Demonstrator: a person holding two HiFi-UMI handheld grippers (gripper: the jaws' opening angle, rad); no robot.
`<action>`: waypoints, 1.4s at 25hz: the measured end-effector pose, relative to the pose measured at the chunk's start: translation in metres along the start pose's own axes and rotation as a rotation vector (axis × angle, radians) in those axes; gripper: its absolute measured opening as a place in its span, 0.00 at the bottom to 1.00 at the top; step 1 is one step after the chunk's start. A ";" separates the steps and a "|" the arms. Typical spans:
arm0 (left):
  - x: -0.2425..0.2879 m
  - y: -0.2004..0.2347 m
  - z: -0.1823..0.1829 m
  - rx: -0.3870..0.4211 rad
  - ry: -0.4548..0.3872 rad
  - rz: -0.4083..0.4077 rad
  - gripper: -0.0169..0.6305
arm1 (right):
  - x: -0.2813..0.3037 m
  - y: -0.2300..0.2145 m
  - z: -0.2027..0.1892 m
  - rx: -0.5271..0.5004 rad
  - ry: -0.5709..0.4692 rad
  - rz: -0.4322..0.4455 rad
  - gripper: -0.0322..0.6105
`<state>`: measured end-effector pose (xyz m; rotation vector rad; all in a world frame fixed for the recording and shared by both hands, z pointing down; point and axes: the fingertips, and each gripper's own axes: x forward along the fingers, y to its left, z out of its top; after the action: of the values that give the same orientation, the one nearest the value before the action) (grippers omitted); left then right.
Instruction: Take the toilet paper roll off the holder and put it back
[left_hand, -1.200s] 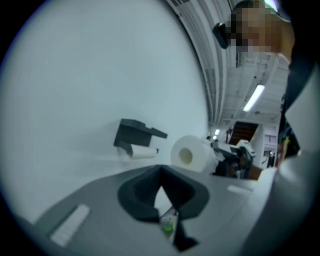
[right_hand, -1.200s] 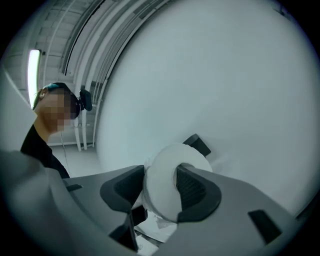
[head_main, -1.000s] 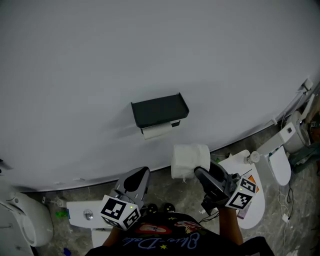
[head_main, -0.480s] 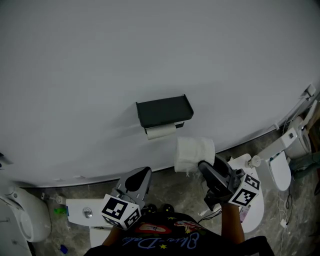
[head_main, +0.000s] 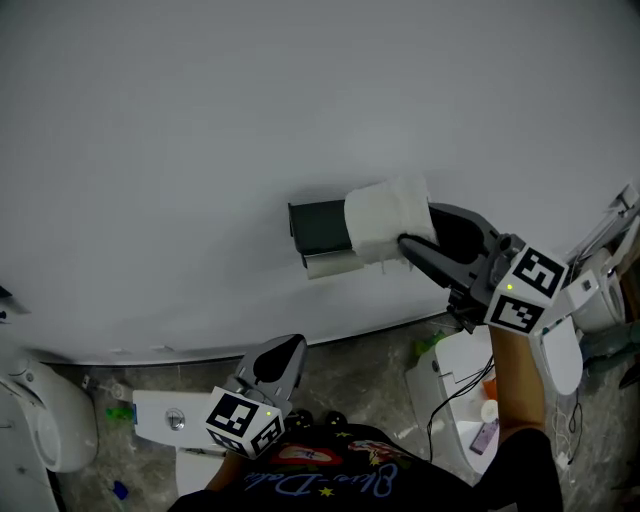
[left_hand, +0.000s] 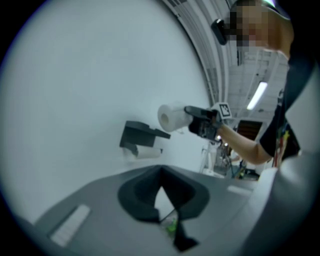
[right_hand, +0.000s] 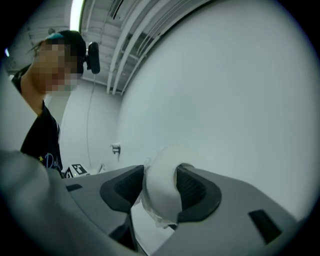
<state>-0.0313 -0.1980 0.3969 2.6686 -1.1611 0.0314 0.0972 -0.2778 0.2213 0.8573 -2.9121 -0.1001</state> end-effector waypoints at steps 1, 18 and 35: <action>-0.001 0.002 -0.001 -0.004 -0.002 0.005 0.02 | 0.008 -0.004 0.004 -0.052 0.049 0.012 0.38; -0.018 0.024 -0.007 -0.073 -0.034 0.098 0.02 | 0.091 -0.011 -0.023 -0.399 0.688 0.305 0.38; -0.016 0.020 -0.008 -0.073 -0.020 0.074 0.02 | 0.087 0.001 -0.011 -0.601 0.625 0.304 0.38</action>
<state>-0.0559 -0.1981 0.4073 2.5678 -1.2419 -0.0255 0.0251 -0.3248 0.2397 0.2674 -2.1893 -0.5368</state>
